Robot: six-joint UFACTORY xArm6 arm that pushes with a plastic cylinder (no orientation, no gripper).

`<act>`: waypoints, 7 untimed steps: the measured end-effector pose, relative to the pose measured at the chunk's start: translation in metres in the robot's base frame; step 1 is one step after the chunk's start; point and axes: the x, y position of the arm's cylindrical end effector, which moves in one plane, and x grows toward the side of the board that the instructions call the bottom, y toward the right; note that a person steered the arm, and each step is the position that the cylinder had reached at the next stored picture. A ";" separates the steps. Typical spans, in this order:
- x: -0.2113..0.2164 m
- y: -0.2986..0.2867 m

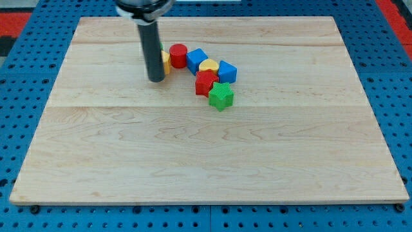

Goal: Separate the green circle and the yellow hexagon

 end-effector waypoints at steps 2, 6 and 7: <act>-0.056 0.019; -0.104 -0.007; -0.127 -0.006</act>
